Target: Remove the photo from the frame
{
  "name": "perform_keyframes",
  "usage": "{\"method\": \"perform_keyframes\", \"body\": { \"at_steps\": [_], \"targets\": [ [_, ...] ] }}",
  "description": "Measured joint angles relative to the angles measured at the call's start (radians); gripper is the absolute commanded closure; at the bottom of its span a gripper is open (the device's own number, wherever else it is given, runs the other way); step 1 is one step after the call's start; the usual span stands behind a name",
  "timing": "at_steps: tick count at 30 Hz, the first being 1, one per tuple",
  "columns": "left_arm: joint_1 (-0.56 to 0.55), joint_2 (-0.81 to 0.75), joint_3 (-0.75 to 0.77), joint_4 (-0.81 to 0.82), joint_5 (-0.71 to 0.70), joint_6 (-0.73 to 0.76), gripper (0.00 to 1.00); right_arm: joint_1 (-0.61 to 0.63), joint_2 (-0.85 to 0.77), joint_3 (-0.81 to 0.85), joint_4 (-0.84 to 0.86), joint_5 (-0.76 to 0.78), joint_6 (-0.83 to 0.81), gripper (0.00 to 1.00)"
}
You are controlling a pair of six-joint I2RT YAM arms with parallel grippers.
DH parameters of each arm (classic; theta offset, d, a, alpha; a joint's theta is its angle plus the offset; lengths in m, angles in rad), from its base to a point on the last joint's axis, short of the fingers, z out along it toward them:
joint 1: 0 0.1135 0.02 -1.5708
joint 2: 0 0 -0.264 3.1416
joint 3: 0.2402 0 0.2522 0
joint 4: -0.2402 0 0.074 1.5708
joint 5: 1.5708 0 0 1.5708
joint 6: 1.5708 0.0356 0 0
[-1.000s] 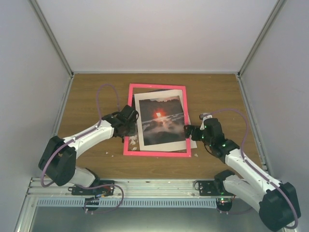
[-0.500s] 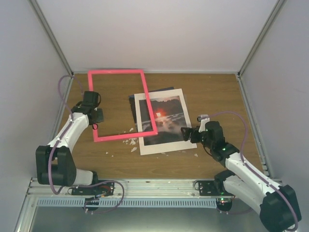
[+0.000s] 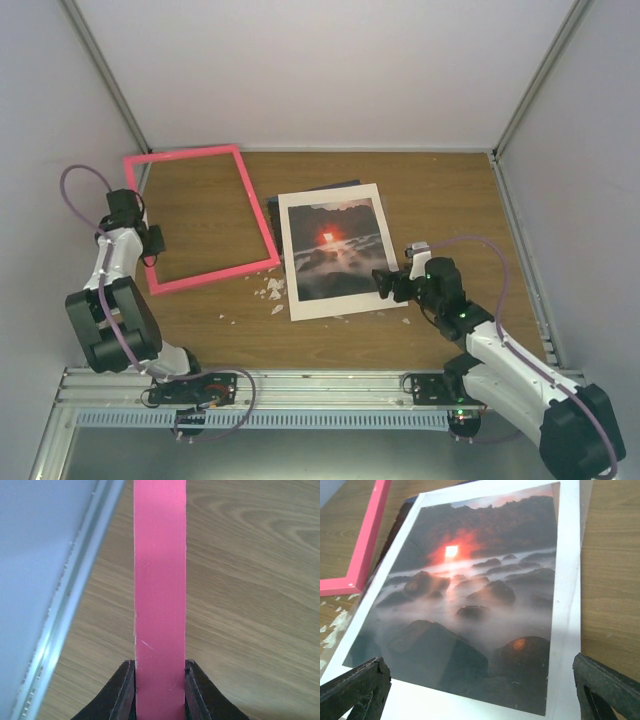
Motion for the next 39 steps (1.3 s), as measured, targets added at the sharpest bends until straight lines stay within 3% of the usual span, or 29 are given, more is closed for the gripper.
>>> {"method": "perform_keyframes", "body": {
  "at_steps": [7,14,21,29,32,39],
  "targets": [
    [0.107,0.056,0.0,0.057,0.011,0.109,1.0,0.027,-0.047,0.0,0.017,0.0,-0.004,0.0],
    [0.134,0.192,0.005,0.091,0.055,0.128,0.97,0.031,-0.029,0.0,0.025,0.006,-0.005,0.0],
    [0.134,0.295,0.015,0.107,0.092,0.116,0.65,0.032,0.008,0.0,0.026,0.01,-0.015,0.0],
    [0.134,0.283,0.015,0.109,0.074,0.111,0.25,0.032,0.028,0.0,0.026,0.012,-0.019,0.0],
    [0.134,0.249,0.014,0.114,0.067,0.092,0.18,0.032,0.029,0.001,0.025,0.008,-0.019,0.0],
    [0.125,0.072,0.008,0.129,0.031,-0.001,0.16,0.031,0.087,0.043,-0.015,-0.017,-0.017,0.0]
  ]
}}
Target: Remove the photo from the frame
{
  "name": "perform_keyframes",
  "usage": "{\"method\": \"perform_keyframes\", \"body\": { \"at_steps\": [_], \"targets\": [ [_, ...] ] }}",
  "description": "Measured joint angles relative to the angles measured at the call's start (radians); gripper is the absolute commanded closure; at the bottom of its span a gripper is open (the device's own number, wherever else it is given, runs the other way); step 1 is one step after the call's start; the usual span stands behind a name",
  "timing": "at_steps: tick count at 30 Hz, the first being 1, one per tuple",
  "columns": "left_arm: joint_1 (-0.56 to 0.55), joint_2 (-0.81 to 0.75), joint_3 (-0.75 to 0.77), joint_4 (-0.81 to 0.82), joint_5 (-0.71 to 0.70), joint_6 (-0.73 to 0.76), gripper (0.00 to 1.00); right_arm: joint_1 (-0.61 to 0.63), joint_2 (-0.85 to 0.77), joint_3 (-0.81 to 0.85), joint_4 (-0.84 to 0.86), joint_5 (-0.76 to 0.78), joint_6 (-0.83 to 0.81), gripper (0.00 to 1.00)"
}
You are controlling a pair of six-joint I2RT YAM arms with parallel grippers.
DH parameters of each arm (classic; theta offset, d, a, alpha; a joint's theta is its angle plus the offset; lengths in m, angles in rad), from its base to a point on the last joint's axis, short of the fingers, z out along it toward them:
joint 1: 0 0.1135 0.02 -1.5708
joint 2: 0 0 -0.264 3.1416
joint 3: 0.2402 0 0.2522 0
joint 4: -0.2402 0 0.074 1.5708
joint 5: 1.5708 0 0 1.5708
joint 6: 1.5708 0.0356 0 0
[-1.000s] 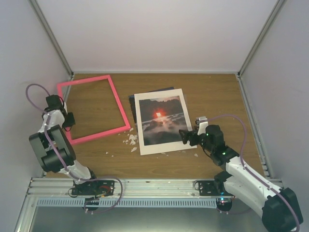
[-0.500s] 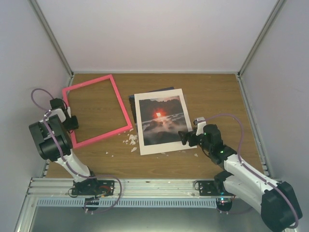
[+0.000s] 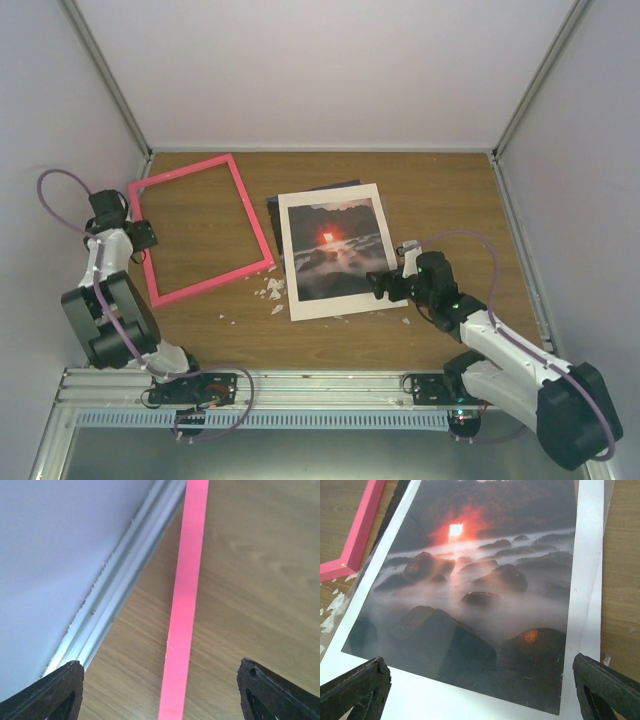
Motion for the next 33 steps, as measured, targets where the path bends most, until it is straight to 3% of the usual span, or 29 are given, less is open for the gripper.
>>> {"method": "perform_keyframes", "body": {
  "at_steps": [6,13,24,33],
  "targets": [
    [-0.121,-0.167,-0.004,0.0,-0.05,-0.123,0.15,-0.019,0.039,0.035,-0.064,0.001,0.03,0.0],
    [-0.393,-0.327,-0.083,-0.003,0.002,-0.264,0.16,-0.082,0.03,0.043,-0.16,0.003,0.104,0.0],
    [-0.829,-0.496,-0.332,0.006,0.169,-0.422,0.16,-0.101,0.024,0.043,-0.248,-0.001,0.199,0.0],
    [-1.146,-0.582,-0.537,0.096,0.214,-0.608,0.16,-0.102,0.009,0.013,-0.275,0.0,0.245,0.0]
  ]
}}
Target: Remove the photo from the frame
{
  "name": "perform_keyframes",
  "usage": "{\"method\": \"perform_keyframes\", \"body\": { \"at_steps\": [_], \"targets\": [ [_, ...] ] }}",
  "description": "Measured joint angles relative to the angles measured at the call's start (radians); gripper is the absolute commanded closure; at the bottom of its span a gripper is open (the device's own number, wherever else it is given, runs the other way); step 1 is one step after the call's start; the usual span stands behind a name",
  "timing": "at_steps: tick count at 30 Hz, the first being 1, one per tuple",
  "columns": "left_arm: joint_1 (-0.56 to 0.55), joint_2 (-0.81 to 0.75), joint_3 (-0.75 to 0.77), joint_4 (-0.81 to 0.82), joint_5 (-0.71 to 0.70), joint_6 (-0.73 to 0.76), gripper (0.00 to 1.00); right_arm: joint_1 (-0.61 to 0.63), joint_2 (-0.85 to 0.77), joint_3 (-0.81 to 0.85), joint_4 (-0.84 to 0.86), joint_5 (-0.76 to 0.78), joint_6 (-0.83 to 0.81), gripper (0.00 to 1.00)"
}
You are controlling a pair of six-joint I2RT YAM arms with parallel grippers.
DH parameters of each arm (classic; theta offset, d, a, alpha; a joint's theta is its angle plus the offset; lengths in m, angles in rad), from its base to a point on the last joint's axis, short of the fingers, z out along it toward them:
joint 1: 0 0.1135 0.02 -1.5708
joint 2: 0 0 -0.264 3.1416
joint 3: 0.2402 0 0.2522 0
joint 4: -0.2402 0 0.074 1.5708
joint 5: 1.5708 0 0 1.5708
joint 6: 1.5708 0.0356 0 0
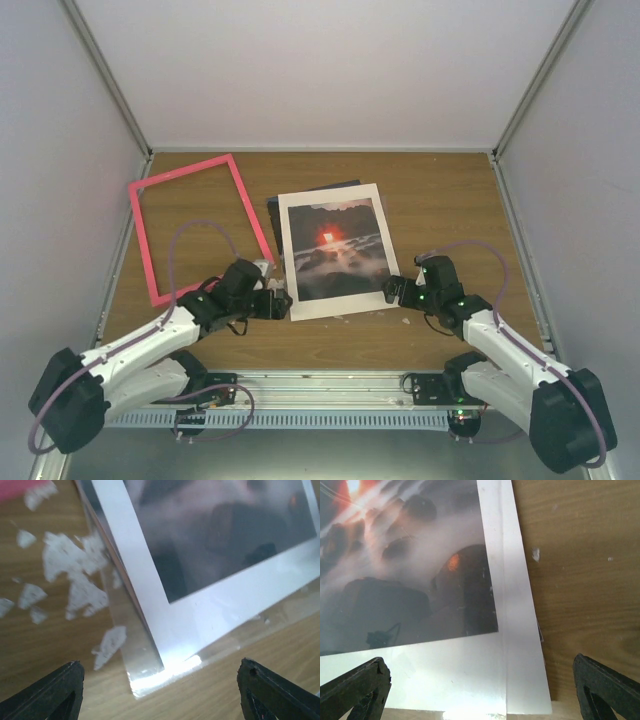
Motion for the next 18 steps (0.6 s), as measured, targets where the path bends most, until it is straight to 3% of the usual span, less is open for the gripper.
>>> {"method": "perform_keyframes", "body": {
  "at_steps": [6,18],
  "targets": [
    [-0.1,0.094,-0.046,0.091,-0.01,-0.077,0.16,-0.001,-0.023,-0.036,-0.019,-0.008,0.025,0.0],
    [-0.109,0.223,-0.063,0.188,-0.035,-0.105,0.15,-0.001,0.0,-0.059,0.006,-0.054,0.032,0.0]
  ]
}}
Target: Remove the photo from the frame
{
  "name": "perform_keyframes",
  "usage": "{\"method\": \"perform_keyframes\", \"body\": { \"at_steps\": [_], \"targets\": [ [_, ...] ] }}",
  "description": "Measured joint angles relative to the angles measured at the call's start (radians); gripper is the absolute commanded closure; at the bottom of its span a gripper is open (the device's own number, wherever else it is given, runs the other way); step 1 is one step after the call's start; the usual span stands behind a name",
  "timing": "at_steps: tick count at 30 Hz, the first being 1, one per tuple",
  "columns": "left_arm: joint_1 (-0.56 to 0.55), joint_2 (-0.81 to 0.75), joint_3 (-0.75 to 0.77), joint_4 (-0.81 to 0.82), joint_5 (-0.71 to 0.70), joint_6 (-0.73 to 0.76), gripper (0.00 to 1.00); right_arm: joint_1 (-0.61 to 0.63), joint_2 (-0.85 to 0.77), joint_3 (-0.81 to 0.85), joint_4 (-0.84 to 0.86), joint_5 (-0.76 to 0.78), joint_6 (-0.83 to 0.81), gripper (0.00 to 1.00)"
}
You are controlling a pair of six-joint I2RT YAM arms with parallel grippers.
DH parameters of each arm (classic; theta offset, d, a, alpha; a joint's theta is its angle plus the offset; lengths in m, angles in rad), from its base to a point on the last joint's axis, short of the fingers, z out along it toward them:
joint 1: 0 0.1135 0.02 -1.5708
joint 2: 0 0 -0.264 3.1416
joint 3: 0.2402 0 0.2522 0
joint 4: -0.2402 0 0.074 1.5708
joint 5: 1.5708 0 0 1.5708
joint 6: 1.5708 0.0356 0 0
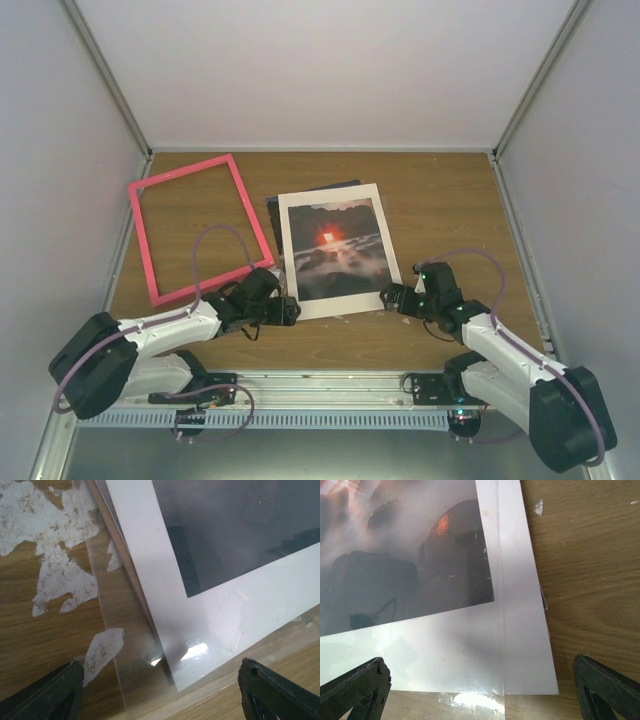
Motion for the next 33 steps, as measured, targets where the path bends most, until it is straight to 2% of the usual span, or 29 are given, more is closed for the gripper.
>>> {"method": "perform_keyframes", "body": {
  "at_steps": [8,20,33],
  "targets": [
    [-0.003,0.021,0.0,0.044,0.003,-0.002,0.16,0.0,0.001,-0.003,0.021,-0.053,-0.001,0.0],
    [-0.031,0.026,0.0,0.055,0.004,-0.015,0.16,0.0,-0.085,0.007,-0.01,-0.103,-0.008,0.0],
    [-0.072,0.061,0.027,0.062,0.018,-0.031,0.16,0.0,-0.096,0.033,-0.051,-0.105,-0.016,0.0]
  ]
}}
